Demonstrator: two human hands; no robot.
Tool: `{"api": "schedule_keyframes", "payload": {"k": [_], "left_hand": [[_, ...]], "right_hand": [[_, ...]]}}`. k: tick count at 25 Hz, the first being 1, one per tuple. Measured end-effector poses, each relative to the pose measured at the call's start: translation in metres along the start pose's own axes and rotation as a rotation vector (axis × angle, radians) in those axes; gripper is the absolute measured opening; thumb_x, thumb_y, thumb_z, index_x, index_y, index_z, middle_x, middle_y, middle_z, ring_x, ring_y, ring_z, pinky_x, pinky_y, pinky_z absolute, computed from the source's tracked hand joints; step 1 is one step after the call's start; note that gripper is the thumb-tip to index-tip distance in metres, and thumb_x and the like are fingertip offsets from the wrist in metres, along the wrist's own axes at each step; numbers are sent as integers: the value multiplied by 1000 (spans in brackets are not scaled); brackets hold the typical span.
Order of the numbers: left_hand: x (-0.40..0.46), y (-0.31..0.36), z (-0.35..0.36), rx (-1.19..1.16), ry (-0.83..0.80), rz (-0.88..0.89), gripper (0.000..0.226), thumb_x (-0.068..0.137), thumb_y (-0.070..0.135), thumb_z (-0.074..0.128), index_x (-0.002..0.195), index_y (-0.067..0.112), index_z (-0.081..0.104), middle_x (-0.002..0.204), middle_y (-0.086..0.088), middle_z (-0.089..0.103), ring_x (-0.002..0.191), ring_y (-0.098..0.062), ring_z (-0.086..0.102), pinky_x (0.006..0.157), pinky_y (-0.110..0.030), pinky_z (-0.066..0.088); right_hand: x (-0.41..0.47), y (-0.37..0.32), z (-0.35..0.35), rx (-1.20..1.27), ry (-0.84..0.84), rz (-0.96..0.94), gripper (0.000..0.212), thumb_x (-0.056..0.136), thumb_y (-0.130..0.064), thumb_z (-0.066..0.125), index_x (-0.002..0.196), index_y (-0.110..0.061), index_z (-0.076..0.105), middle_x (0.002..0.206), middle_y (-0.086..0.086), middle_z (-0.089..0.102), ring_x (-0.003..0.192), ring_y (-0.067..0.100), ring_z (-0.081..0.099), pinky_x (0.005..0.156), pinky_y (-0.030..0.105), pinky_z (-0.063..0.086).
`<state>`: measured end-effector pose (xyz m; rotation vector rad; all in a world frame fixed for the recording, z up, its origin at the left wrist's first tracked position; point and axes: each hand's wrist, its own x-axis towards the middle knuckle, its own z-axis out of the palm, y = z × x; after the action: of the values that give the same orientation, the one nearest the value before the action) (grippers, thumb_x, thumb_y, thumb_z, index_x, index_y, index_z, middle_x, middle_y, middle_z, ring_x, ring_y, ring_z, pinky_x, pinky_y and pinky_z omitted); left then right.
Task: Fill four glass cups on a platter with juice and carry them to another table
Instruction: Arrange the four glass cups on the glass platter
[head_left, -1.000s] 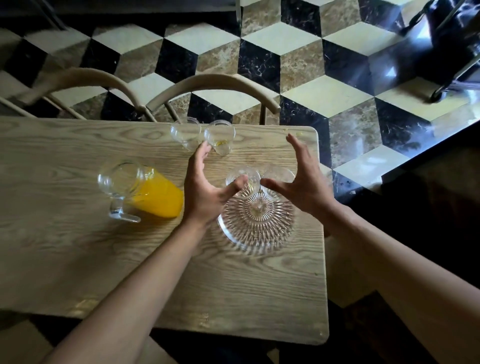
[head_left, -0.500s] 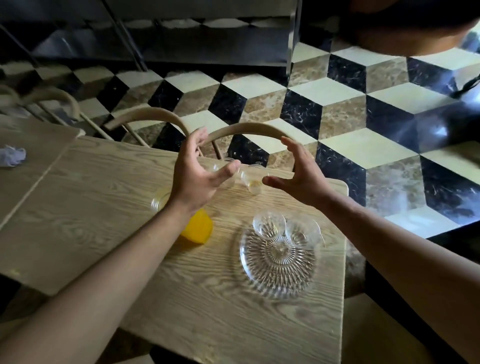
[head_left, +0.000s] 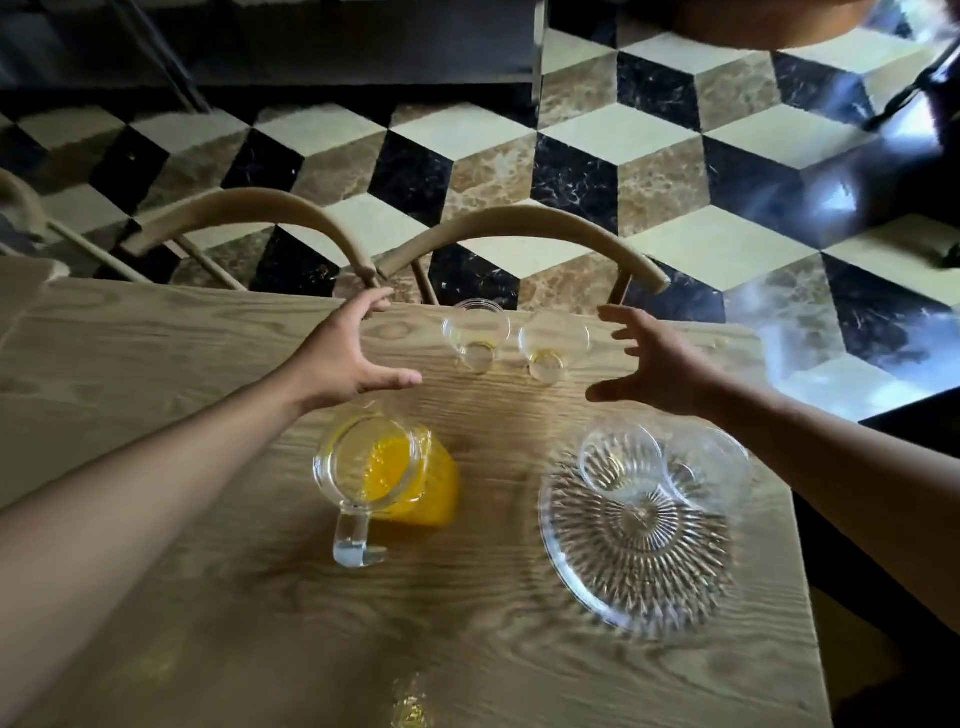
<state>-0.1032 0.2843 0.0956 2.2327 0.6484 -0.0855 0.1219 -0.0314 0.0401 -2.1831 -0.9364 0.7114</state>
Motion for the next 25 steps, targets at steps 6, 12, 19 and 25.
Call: {"api": "schedule_keyframes", "payload": {"k": [6,12,19,25], "left_hand": [[42,-50,45,-166,-155,23,132,38,66,95,151,21,44,151,-2,53,142,-12,48,122,-39,39],[73,-49,83,-306,-148,61,116,49,30,96,151,18,43,151,4,49,146,-14,44,126,-37,32],[87,-36,97,-380,-76,125,86,57,12,99,131,27,58,136,3,65,133,-7,57,120,-33,41],[85,-29,96,-419,-73,122,80,59,6,97,128,24,59,125,2,70,121,-7,67,107,-25,52]], "right_hand": [[27,35,25,26,-69,33,93,66,-23,94,145,-27,43,142,-1,51,119,22,58,98,48,56],[45,43,39,148,-1,24,93,65,-7,93,144,-25,48,133,0,59,111,25,64,91,50,59],[45,29,42,216,19,-21,82,51,-58,92,123,-65,52,131,-7,64,119,23,64,92,47,59],[43,21,43,233,42,-67,78,56,-58,91,125,-60,55,128,-2,68,112,21,68,88,52,60]]}}
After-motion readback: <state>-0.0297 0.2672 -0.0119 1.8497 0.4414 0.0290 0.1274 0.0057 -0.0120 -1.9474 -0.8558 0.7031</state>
